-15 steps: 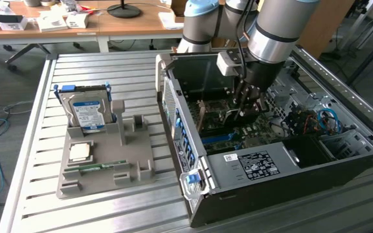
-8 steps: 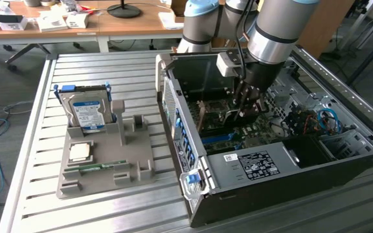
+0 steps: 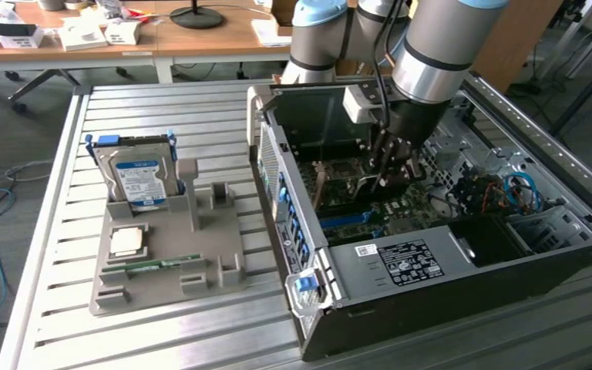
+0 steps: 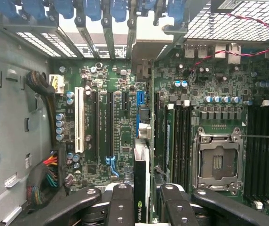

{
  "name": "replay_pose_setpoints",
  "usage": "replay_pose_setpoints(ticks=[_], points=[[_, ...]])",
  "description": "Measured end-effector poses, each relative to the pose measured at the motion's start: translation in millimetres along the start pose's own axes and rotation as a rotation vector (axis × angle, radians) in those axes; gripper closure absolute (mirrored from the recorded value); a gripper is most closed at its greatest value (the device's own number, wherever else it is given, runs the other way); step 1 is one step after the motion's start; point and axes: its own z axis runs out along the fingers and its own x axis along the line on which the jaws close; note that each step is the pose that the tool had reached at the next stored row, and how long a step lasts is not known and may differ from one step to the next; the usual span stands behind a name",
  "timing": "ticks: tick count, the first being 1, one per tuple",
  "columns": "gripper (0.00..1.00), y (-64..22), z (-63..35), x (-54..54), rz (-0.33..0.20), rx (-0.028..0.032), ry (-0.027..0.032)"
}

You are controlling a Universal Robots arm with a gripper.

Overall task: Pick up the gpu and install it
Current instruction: 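Insert the gpu into the slot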

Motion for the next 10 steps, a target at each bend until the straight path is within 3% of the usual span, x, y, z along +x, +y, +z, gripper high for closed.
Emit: replay_pose_setpoints(ticks=[10], points=[[0.74, 0.0, 3.0, 0.1, 0.0, 0.0002, -0.0004]])
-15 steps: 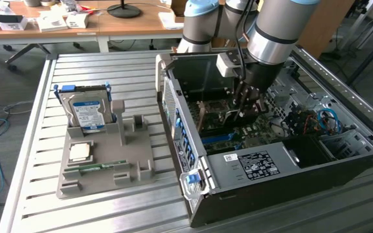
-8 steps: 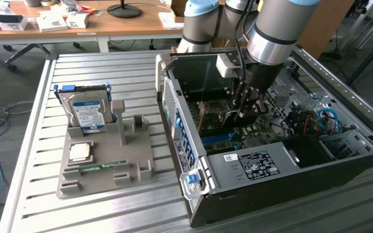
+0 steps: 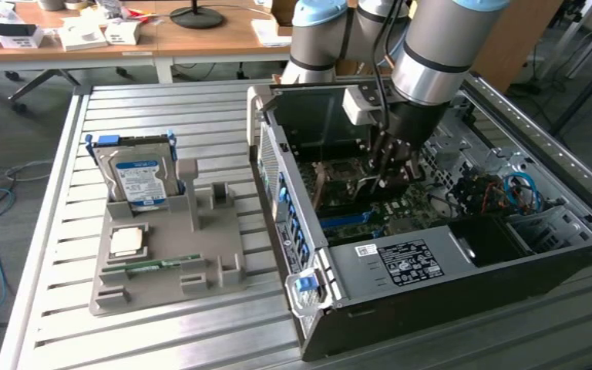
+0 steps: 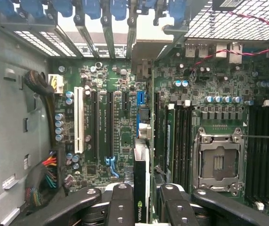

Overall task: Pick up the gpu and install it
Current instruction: 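Insert the gpu into the slot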

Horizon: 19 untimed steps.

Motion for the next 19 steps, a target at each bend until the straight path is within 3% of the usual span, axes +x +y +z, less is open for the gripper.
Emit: replay_pose_setpoints(ticks=[19], points=[[0.74, 4.7, 7.0, 0.5, 0.0, 0.0, -0.0001]])
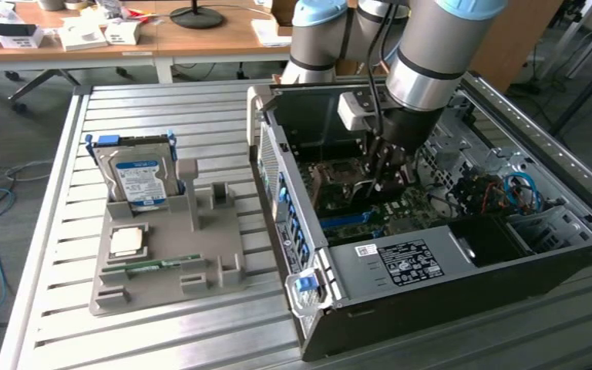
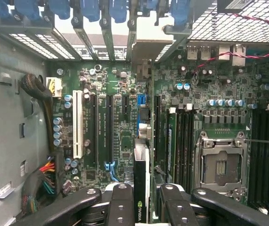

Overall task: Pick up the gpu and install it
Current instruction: 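Insert the gpu into the slot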

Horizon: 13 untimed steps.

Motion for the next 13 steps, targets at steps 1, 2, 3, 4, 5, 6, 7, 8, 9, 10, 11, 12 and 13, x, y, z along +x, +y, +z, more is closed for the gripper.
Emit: replay_pose_setpoints(ticks=[1, 2, 3, 4, 5, 6, 7, 8, 9, 10, 11, 12, 13], points=[[0.74, 0.1, 0.7, 0.1, 0.0, -0.0001, 0.0], [0.74, 0.4, 1.5, 0.1, 0.0, -0.0001, 0.0002], [0.74, 0.6, 2.3, 0.2, 0.0, 0.0, 0.0001], [0.74, 0.8, 3.0, 0.2, 0.0, 0.0, 0.0001], [0.74, 1.0, 3.7, 0.3, 0.0, -0.0001, 0.0002], [0.74, 1.2, 4.3, 0.3, 0.0, -0.0001, 0.0002], [0.74, 1.3, 4.9, 0.4, 0.0, -0.0001, 0.0002], [0.74, 1.5, 5.5, 0.4, 0.0, -0.0001, 0.0002], [0.74, 1.7, 6.1, 0.4, 0.0, -0.0001, 0.0002], [0.74, 1.8, 6.7, 0.5, 0.0, -0.0001, 0.0002], [0.74, 2.0, 7.4, 0.5, 0.0, -0.0001, 0.0002], [0.74, 2.1, 8.1, 0.5, 0.0, -0.0001, 0.0001], [0.74, 2.2, 8.7, 0.6, 0.0, -0.0001, 0.0002]])
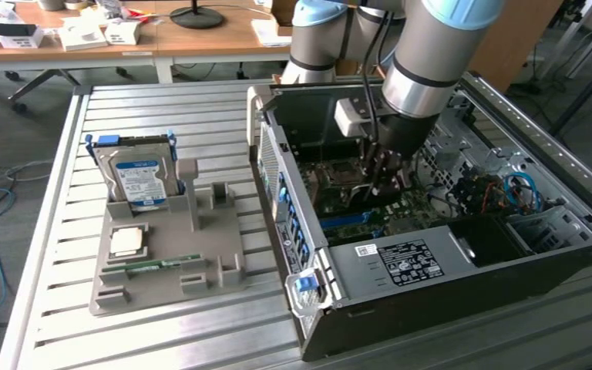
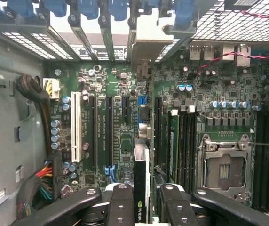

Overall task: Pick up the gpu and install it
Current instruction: 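Insert the gpu into the slot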

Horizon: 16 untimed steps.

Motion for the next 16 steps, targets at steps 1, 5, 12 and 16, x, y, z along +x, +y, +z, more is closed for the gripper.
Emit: replay_pose_setpoints(ticks=[1, 5, 12, 16], points=[[0.74, 0.1, 0.6, 0.0, 0.0, 0.0, 0.0], [0.74, 0.7, 2.7, 0.2, 0.0, 0.0, 0.0], [0.74, 1.7, 4.2, 0.3, 0.0, -0.0001, 0.0001], [0.74, 3.1, 4.5, 0.3, 0.0, 0.0001, -0.0002]])
